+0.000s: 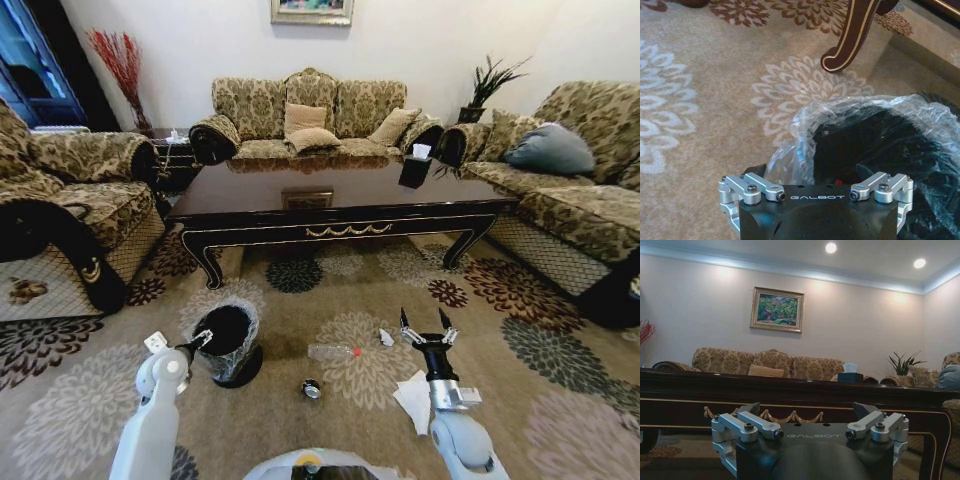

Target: Move to the front of the table and pick up the trash from the floor, then place it into the trash bin.

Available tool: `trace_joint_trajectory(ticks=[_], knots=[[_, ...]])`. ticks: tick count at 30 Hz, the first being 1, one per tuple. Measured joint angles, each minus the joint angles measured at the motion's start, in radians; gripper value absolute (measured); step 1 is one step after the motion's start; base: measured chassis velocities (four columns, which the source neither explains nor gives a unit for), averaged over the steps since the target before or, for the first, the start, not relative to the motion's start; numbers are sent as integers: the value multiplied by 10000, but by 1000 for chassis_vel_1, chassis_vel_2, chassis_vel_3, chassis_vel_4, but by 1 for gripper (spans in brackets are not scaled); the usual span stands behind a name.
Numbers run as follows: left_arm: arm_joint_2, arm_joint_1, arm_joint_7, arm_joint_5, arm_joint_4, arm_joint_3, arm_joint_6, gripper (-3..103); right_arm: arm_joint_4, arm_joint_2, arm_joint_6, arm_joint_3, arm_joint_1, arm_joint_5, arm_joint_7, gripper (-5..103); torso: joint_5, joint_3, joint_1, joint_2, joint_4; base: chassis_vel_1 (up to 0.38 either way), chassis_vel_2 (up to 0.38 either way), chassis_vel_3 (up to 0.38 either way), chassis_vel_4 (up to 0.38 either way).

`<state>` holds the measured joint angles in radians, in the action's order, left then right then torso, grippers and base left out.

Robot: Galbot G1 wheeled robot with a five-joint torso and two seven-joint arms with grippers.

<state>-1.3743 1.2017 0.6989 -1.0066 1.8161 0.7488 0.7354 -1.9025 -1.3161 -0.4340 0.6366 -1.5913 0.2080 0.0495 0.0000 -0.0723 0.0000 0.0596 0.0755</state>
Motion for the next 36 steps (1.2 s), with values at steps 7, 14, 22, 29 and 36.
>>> trace_joint_trajectory(ticks=[7,14,22,29,36], knots=[[5,-66,-1,-21,-28,-33,24,91,38,-5,-61,25,-10,1,-1,100,0,0,0,0,-1,0,0,0,0],[65,158,-57,12,-28,10,23,64,37,-3,-94,41,-25,6,0,100,0,1,0,0,-1,0,0,0,0],[106,521,-140,192,-29,58,12,30,7,-22,-113,16,-39,-11,0,100,-1,1,0,0,0,0,0,0,0],[199,834,-187,492,82,147,9,9,5,-23,-126,14,-50,-75,189,100,-1,1,0,0,-2,0,0,0,0],[381,1247,-330,582,456,368,18,1,170,-8,628,-94,145,242,1472,100,0,0,0,0,-1,0,0,0,0]])
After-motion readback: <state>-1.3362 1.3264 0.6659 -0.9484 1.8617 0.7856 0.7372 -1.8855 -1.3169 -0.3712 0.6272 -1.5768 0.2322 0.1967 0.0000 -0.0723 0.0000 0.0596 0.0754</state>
